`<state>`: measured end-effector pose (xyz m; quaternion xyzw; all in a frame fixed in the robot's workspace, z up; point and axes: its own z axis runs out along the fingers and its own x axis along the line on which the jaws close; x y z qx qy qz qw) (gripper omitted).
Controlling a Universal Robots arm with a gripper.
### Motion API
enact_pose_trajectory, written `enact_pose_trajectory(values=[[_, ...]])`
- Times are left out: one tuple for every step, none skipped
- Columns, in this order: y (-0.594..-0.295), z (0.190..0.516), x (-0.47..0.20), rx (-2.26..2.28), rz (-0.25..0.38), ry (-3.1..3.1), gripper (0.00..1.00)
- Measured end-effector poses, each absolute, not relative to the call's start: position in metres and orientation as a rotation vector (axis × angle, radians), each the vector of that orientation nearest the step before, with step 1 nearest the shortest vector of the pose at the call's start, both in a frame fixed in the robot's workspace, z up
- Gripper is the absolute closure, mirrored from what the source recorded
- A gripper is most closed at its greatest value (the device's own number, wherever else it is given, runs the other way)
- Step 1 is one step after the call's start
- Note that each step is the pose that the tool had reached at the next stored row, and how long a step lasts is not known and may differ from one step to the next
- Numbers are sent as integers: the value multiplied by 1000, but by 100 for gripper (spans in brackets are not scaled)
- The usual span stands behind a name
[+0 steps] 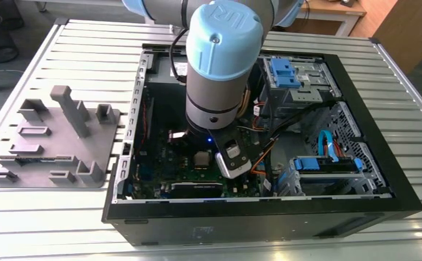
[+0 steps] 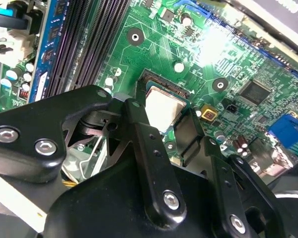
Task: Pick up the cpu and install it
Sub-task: 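Place the cpu into insertion slot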
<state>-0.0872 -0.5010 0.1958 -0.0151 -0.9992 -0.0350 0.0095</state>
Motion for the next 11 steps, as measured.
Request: enact_pose_trajectory(values=[[-501, 195, -87, -47, -109, -3120, 53], [-501, 195, -87, -47, -109, -3120, 53], [-501, 195, -87, -47, -109, -3120, 53], [-501, 194, -87, -47, -110, -3120, 53], [-501, 193, -87, -47, -110, -3120, 53], [-501, 192, -87, -47, -109, -3120, 53], [-501, 192, -87, -47, -109, -3120, 53], [-501, 191, -86, -47, -109, -3120, 53], [-501, 191, -86, -47, -109, -3120, 53], [-501, 191, -86, -47, -109, -3120, 53], [-501, 191, -85, -47, -109, -3120, 53]])
